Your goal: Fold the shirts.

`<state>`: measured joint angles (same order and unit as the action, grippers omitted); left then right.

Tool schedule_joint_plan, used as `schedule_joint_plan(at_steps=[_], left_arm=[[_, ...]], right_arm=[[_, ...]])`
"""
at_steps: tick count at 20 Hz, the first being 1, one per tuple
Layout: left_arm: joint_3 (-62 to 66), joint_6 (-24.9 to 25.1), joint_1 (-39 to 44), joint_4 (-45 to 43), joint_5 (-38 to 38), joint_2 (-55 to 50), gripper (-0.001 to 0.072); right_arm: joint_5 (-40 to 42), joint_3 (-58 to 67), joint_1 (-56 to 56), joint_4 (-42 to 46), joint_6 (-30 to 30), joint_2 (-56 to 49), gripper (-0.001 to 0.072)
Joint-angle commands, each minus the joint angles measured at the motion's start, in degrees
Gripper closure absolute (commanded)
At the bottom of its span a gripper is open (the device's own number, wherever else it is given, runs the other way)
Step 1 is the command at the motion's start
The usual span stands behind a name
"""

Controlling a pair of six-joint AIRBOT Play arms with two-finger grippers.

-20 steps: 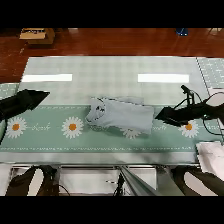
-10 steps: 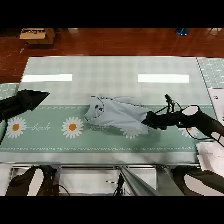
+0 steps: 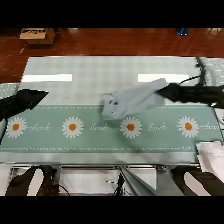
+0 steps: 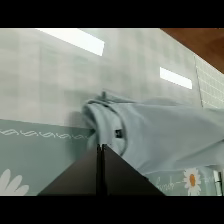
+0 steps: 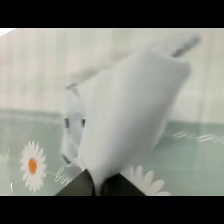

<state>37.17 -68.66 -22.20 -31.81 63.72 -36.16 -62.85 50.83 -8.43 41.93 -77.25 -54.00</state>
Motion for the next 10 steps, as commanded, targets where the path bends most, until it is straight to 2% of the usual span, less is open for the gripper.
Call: schedule_joint_plan(at_steps=[1,5,10], left_arm=[[-0.04,0.63,-0.04,-2.29,-2.91,-1.75,0.069],[-0.04,1.16,-0.04,-2.34,-5.95,-3.85,0.069],[-0.04,6.03,-0.04,-2.78,-9.33,-7.8,0.069]], right_arm=[[-12.74,10.34,-11.19,16.87,-8.17,7.41,0.0681],[-28.13,13.38,-29.33,32.94,-8.22,11.08,0.0682],[-37.99,13.38,-48.76,53.86,-11.37,13.81,0.0682]])
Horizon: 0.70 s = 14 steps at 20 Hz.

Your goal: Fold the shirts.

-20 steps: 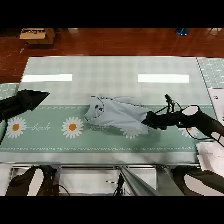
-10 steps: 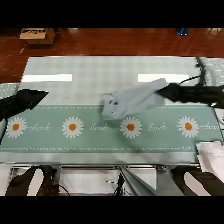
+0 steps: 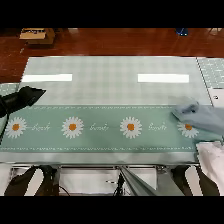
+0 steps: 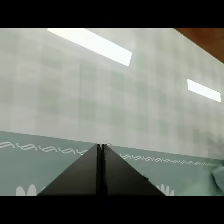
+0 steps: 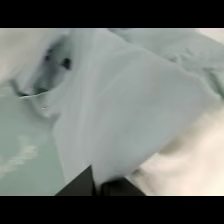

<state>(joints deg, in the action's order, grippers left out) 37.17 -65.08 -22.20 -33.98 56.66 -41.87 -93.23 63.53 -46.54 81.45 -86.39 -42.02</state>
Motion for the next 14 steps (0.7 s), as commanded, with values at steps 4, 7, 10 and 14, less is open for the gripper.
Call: schedule_joint_plan(at_steps=[4,7,10,14], left_arm=[[-0.04,4.66,-0.04,-1.07,-3.02,-6.12,0.069],[-0.04,5.46,-0.04,-1.05,-4.79,-7.91,0.069],[-0.02,5.9,-0.04,-1.03,-6.45,-8.17,0.069],[0.0,5.9,-0.04,-1.01,-8.39,-8.15,0.069]], right_arm=[[-8.74,0.68,-19.54,23.71,-2.03,4.76,0.0681],[-10.01,0.68,-22.43,25.73,-0.28,4.98,0.068],[-10.12,0.68,-23.93,31.91,0.22,4.98,0.0679],[-10.23,0.48,-24.0,36.81,1.44,5.35,0.0574]])
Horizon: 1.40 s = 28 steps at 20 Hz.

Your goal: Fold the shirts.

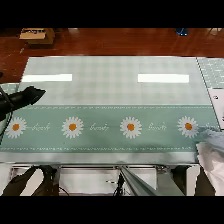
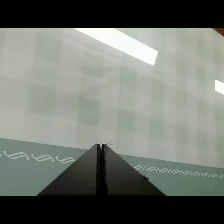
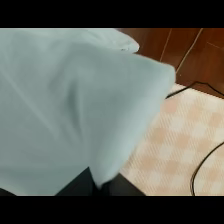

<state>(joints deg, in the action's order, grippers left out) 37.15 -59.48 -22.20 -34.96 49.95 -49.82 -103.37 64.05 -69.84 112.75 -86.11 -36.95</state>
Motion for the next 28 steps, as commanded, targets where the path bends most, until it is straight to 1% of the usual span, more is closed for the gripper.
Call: schedule_joint_plan(at_steps=[1,2,5,6,7,8,9,10,11,12,13,14,15,16,17,18,19,20,21,22,23,24,25,26,27,28], left_arm=[[0.02,0.31,-0.07,-0.04,-1.88,-0.22,0.069],[0.02,0.31,-0.07,-0.04,-2.01,-0.22,0.069],[0.02,0.31,-0.04,-0.02,-1.99,-0.2,0.069],[0.02,0.31,-0.04,-0.02,-1.99,-0.2,0.0689],[0.09,0.31,-0.04,-0.02,-1.97,-0.17,0.0689],[0.44,0.31,-0.04,0.04,-1.88,-0.15,0.0689],[1.33,0.33,-0.04,0.07,-1.29,-0.15,0.0689],[2.82,0.37,-0.04,0.72,-0.66,-0.15,0.0688],[4.66,1.51,-0.04,2.47,-0.26,-0.15,0.065],[6.4,3.32,-0.04,5.03,-0.83,-0.2,0.0435],[7.85,5.07,0.0,8.61,-3.34,-0.22,0.0108],[8.98,5.03,-0.04,12.41,-5.62,-0.2,-0.0013],[10.78,5.05,-0.02,15.61,-6.43,-0.22,-0.0013],[12.96,5.05,0.59,15.85,-5.62,-0.22,0.0061],[15.69,5.03,1.81,14.27,-2.89,-0.22,0.0112],[18.51,5.01,3.72,11.39,1.44,-0.28,0.0112],[21.7,3.76,6.6,5.97,6.43,-0.31,0.0111],[24.41,-0.68,10.12,-1.62,9.94,-0.31,0.0112],[26.99,-7.41,14.71,-11.91,12.31,-0.31,0.0111],[28.79,-12.79,19.61,-22.05,13.73,-0.31,0.0111],[29.97,-16.94,25.42,-32.7,15.04,-0.33,0.0111],[30.05,-20.74,31.26,-42.12,16.09,-0.35,0.0111],[29.9,-24.37,36.3,-49.16,17.73,-0.9,0.0111],[29.88,-27.74,41.13,-54.55,20.37,-2.19,0.0109],[29.88,-29.77,44.76,-57.79,22.88,-3.67,0.0095],[29.88,-31.63,47.58,-60.04,24.5,-5.09,0.0048]], right_arm=[[0.31,-0.04,-0.7,6.97,1.03,0.26,0.0396],[1.03,-0.04,-0.7,8.02,0.83,0.26,0.026],[3.45,-0.04,-0.7,8.0,0.79,0.26,0.0192],[6.45,-0.02,-0.68,7.41,0.79,0.26,0.0183],[11.15,0.02,-0.61,4.57,0.83,0.26,0.0184],[15.28,0.17,-0.63,-1.07,1.6,0.26,0.0186],[20.46,0.24,-0.63,-9.14,4.07,0.26,0.0186],[25.09,0.55,-0.63,-18.99,6.93,0.26,0.0187],[29.94,0.76,-0.61,-31.08,11.08,0.26,0.0187],[33.38,0.94,-0.61,-43.25,15.74,0.2,0.0187],[35.69,0.94,-0.13,-55.67,19.19,0.15,0.0189],[36.17,0.94,1.62,-64.63,20.59,-0.2,0.0189],[35.23,0.94,4.96,-71.08,21.16,-0.7,0.019],[33.77,0.94,9.14,-73.77,21.84,-1.18,0.0191],[32.2,0.94,14.73,-73.0,22.32,-1.62,0.0235],[31.04,0.94,20.44,-69.59,22.1,-2.12,0.026],[29.97,0.94,27.08,-63.76,21.05,-2.99,0.026],[28.76,0.94,33.97,-56.39,18.88,-4.35,0.026],[27.56,0.94,40.28,-49.7,17.27,-5.97,0.026],[26.34,0.94,46.47,-44.13,16.28,-7.87,0.026],[25.24,0.94,52.57,-39.74,15.96,-10.19,0.026],[24.81,0.94,57.7,-37.16,15.3,-12.35,0.0259],[24.96,0.94,62.55,-35.76,13.51,-14.73,0.0259],[25.2,0.94,66.2,-35.39,11.54,-16.92,0.0237],[25.35,0.94,69.33,-35.41,9.6,-19.1,0.016],[25.35,0.94,71.76,-35.15,8.17,-20.9,0.0117]])
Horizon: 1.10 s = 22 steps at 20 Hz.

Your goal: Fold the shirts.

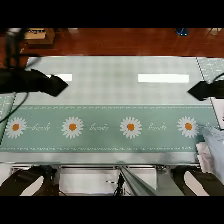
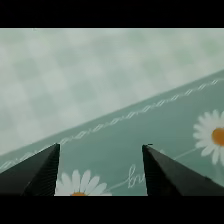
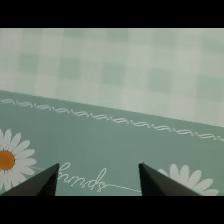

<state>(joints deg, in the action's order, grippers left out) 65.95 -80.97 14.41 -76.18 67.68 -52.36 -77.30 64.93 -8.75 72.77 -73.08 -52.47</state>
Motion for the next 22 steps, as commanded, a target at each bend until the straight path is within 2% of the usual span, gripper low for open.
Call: schedule_joint_plan(at_steps=[1,2,4,22], left_arm=[[1.07,-12.52,13.07,-20.24,7.58,-3.87,-0.0013],[1.07,-13.75,14.05,-20.37,8.02,-4.79,-0.0013],[1.07,-14.75,14.67,-19.8,8.02,-6.01,-0.0013],[1.07,-14.75,14.53,-19.58,7.89,-6.71,-0.0013]], right_arm=[[-0.76,0.07,12.22,5.92,-6.69,-6.56,0.0116],[-0.72,0.07,13.51,7.06,-8.74,-7.21,0.0116],[-0.74,0.07,14.43,7.52,-8.98,-7.3,0.0117],[-0.74,0.07,14.4,7.89,-8.98,-7.3,0.012]])
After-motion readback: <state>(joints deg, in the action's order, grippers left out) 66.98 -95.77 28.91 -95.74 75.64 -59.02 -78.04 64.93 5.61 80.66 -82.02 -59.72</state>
